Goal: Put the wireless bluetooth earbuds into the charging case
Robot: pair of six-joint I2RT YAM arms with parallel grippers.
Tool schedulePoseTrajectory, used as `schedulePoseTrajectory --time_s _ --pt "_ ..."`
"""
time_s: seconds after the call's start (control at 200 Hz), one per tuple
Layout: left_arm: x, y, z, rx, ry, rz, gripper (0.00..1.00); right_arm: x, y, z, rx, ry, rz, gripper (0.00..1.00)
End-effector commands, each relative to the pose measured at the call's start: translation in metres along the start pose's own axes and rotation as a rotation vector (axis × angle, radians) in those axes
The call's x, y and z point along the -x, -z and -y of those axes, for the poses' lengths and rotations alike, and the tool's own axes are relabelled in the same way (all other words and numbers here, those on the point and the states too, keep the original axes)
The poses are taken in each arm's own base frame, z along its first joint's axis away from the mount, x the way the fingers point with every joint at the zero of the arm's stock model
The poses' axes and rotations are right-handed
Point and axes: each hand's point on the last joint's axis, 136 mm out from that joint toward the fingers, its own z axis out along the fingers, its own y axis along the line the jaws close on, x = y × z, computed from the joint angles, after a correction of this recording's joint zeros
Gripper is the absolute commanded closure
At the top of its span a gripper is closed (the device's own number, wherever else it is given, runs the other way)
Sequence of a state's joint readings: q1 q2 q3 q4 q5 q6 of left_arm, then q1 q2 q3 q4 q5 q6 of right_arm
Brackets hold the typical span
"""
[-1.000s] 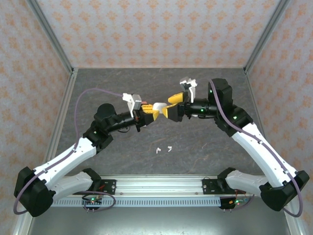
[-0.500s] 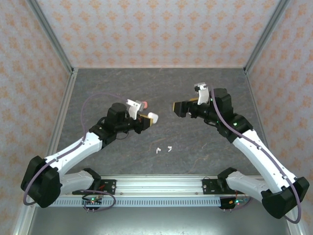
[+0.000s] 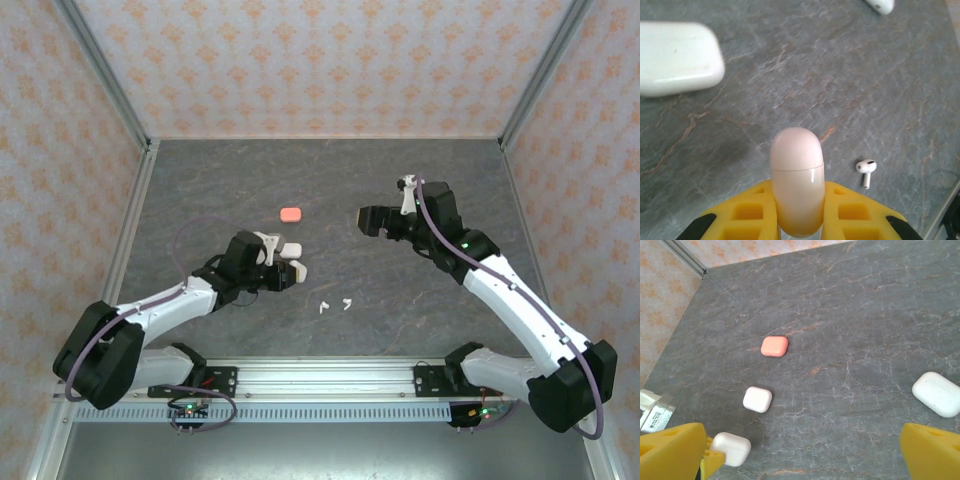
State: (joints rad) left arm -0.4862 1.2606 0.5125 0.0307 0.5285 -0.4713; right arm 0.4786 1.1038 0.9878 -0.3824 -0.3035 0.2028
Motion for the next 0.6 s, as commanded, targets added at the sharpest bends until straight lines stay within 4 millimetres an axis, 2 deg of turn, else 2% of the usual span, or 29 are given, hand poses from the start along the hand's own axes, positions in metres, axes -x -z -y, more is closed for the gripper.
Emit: schedulePoseTrajectory --time_s 0.0,0.195,0.355,0.48,0.596 --pt "-0.002 -0.003 -0.015 0.045 0.044 0.008 0.97 0.005 0.001 0.005 -0.031 -0.003 0.015 0.01" --pt "-0.009 -0.009 -0.020 0.042 0.054 -0.011 0.89 0.001 -0.001 0.009 -0.045 0.004 0.006 0.01" --pt "-0.015 -0.011 -0.027 0.069 0.054 -0.030 0.72 -0.002 -0.002 0.021 -0.104 0.012 -0.013 0.01" --pt "-0.018 -0.010 -0.036 0.104 0.058 -0.024 0.48 -0.003 -0.003 0.035 -0.163 0.022 -0.039 0.01" --pt "-0.017 -0.007 -0.042 0.130 0.060 0.010 0.39 -0.003 -0.005 0.056 -0.224 0.006 -0.042 0.01"
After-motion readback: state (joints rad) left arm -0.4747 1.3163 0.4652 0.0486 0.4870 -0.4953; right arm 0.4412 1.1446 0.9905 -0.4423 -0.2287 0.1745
